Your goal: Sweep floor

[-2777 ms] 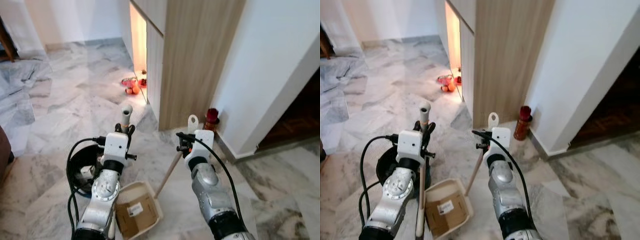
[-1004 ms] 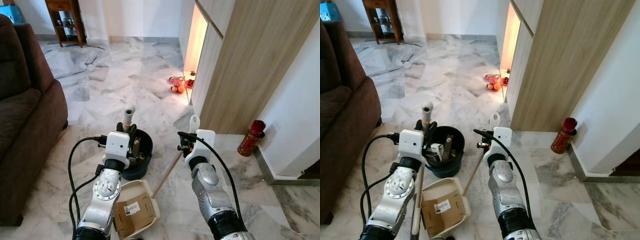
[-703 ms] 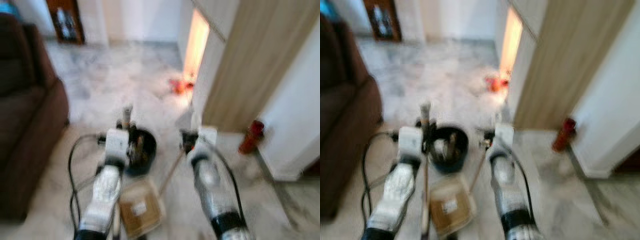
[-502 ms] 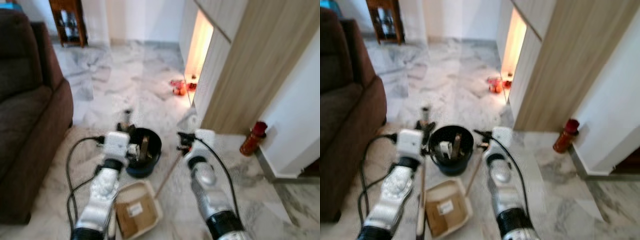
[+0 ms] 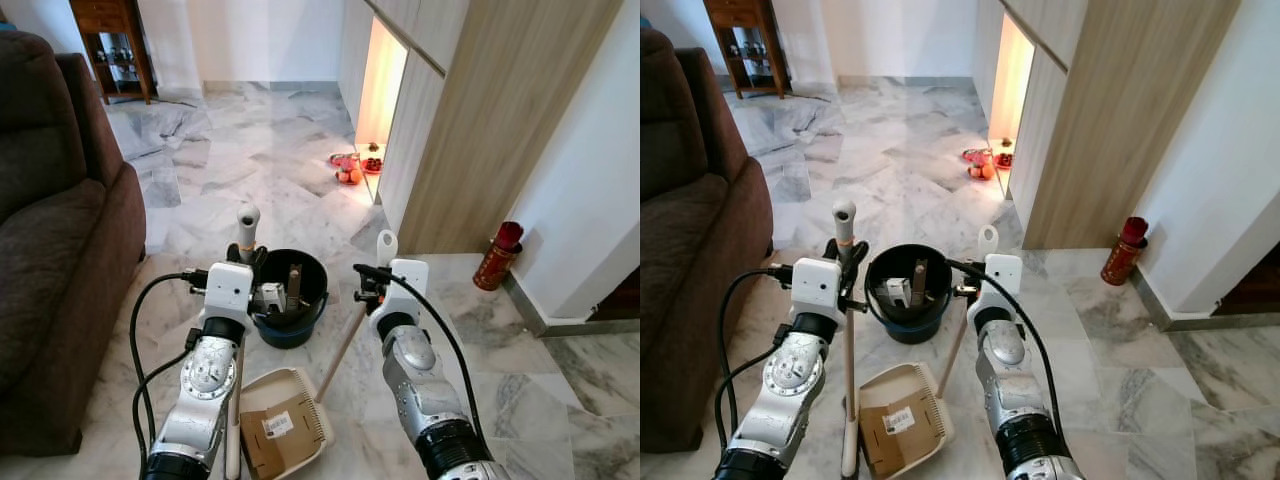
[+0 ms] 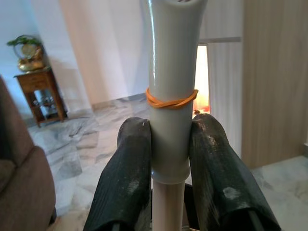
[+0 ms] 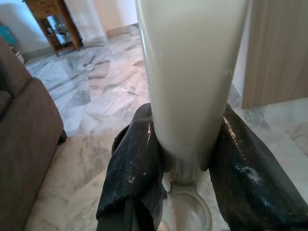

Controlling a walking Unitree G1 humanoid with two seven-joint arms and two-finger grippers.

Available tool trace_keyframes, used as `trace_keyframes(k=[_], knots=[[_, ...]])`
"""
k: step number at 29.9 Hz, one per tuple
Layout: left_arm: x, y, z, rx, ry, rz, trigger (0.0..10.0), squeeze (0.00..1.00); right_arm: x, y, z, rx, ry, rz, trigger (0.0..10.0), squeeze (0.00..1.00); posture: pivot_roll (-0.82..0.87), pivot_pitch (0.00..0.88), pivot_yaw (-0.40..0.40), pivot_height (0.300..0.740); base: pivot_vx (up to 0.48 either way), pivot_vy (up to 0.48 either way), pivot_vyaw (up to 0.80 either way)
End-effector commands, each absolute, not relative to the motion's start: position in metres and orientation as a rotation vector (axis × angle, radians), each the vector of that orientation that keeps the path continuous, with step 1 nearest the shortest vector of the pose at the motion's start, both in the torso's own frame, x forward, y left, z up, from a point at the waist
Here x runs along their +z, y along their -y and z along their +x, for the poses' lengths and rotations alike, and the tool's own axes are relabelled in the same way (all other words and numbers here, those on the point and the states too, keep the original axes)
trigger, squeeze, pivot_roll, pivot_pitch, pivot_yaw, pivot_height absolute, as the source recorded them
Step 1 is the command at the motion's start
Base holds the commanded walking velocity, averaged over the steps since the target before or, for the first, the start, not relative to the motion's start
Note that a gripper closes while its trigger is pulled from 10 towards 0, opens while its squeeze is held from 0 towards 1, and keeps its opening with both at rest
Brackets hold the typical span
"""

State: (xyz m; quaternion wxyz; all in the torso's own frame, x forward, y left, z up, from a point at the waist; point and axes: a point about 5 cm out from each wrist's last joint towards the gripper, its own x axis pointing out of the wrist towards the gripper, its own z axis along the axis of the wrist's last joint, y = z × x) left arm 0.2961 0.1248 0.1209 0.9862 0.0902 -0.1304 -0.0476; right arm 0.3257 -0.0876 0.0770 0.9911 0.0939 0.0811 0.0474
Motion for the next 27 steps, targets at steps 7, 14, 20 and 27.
trace_keyframes(k=[7, 14, 20, 27], knots=[[0.136, -0.123, 0.297, -0.107, 0.349, 0.262, 10.0, 0.0, 0.092, 0.09, 0.332, 0.065, -0.092, 0.228, 10.0, 0.0, 0.14, 0.0, -0.021, 0.74, 0.0, 0.0, 0.0], [0.138, -0.125, 0.296, -0.103, 0.379, 0.394, 10.0, 0.0, 0.089, 0.094, 0.333, 0.021, -0.122, 0.234, 10.0, 0.0, 0.14, 0.0, -0.021, 0.74, 0.0, 0.0, 0.0], [0.135, -0.129, 0.294, -0.096, 0.375, 0.406, 10.0, 0.0, 0.093, 0.098, 0.336, -0.019, -0.13, 0.292, 10.0, 0.0, 0.15, 0.0, -0.022, 0.74, 0.0, 0.0, 0.0], [0.132, -0.133, 0.291, -0.08, 0.367, 0.42, 10.0, 0.0, 0.105, 0.098, 0.339, -0.03, -0.096, 0.324, 10.0, 0.0, 0.15, 0.0, -0.023, 0.74, 0.0, 0.0, 0.0]])
